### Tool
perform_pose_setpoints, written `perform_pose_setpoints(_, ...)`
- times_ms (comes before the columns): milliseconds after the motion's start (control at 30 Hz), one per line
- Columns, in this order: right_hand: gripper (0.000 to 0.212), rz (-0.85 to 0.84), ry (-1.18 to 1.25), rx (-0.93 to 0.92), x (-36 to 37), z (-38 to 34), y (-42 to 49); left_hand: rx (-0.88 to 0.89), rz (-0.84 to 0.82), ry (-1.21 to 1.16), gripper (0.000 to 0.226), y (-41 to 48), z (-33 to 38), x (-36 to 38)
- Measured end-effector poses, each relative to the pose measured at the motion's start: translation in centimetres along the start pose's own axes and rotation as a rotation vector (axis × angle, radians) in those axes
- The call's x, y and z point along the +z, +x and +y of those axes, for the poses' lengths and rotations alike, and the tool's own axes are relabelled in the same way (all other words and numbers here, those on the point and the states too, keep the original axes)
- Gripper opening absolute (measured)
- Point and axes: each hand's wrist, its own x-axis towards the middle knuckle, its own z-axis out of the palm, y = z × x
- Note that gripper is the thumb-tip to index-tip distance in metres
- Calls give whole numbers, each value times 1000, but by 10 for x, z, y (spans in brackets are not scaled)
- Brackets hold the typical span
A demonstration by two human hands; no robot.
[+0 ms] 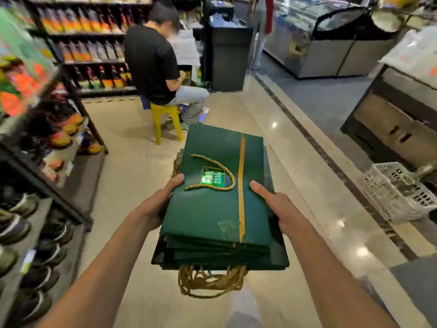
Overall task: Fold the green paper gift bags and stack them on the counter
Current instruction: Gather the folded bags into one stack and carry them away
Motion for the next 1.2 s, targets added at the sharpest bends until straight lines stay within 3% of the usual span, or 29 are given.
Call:
perform_pose_setpoints(67, 67, -80, -28, -7, 14, -29, 54, 7, 81, -58, 85, 30, 17, -15)
perform_pose_setpoints(167, 60, -226, -99, -13, 42, -76, 122, 53, 224, -164, 69, 61, 45, -29)
perform_pose_setpoints(333, 69, -420, -221, -9, 106, -141, 210, 60, 415, -377, 63, 96, 86, -61)
perform_pose_setpoints(467, 57, -557, -309, 1, 170, -182, 268, 97, 523, -538, 43, 120, 111, -101)
perform_pose_setpoints(800, 51, -758, -461, -21, 380, -261, 407, 167, 681, -726, 58, 198, 182, -258)
perform_pose_setpoints(867, 57, -804, -497, -25, 422, -277, 431, 179, 715, -750, 57, 212, 200, -289)
perform_pose_setpoints(967, 91, -860, -556, -19, 480, -297, 467, 188, 796, -763, 52, 230, 225, -329)
perform_pose_setpoints(1033, 101, -883, -591, -10, 516, -307, 495, 186, 830, -789, 46, 244, 238, -352)
perform_pose_setpoints(1133, 100, -922, -642, -9, 567, -322, 536, 165, 890, -830, 43, 272, 253, -385)
perform_pose_setpoints(1200, 84, -1007, -656, 15, 600, -331, 566, 159, 929, -861, 44, 296, 263, -405)
